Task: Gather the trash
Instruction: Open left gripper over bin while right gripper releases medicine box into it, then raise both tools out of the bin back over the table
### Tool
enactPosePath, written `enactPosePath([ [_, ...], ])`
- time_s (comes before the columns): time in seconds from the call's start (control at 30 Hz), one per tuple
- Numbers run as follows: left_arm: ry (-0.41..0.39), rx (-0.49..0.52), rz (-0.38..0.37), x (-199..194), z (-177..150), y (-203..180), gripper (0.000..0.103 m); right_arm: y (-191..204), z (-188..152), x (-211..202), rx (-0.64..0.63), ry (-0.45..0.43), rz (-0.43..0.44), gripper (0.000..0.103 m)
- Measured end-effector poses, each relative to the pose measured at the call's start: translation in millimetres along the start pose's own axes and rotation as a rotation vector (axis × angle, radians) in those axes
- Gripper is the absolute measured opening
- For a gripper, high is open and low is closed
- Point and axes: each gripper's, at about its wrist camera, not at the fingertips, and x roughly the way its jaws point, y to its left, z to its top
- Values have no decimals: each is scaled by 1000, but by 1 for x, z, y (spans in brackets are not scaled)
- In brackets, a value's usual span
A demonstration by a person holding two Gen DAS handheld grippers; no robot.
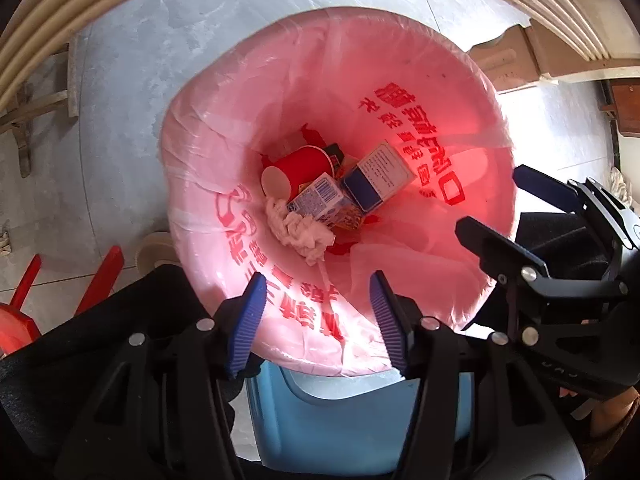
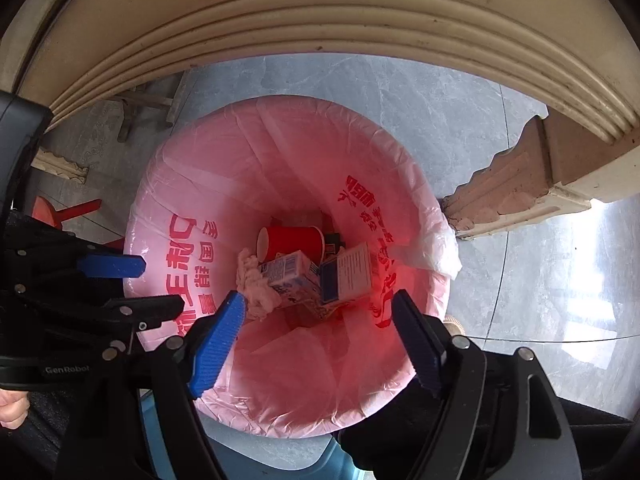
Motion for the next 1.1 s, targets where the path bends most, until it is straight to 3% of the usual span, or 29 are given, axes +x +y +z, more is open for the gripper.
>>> enactPosePath([
  [0.27,-24,-29,30,-4,-2,3,68,-7,-1,0,42,7,31,78],
  [0.47,-54,-6,70,-14,-7,-2,69,-4,-2,-8,31,-6,26,78],
  [0.6,-115,18,109,-36,-19,-9,69,2,-4,-28,14,-45,21,78],
  [0.83,-257,4,82,-111,-55,-11,70,17,-16,-102,-23,-181,40,79],
  [0.9,-298,-1,85,-143,-65,-9,70,21,-17,-133,-39,-223,45,83],
  [0.93,-313,-2,96,-158,-68,-8,70,22,-17,-146,-46,-242,48,89],
  [1.1,-398,6,202,-244,-68,-5,77,29,-6,-222,-105,-324,72,91],
])
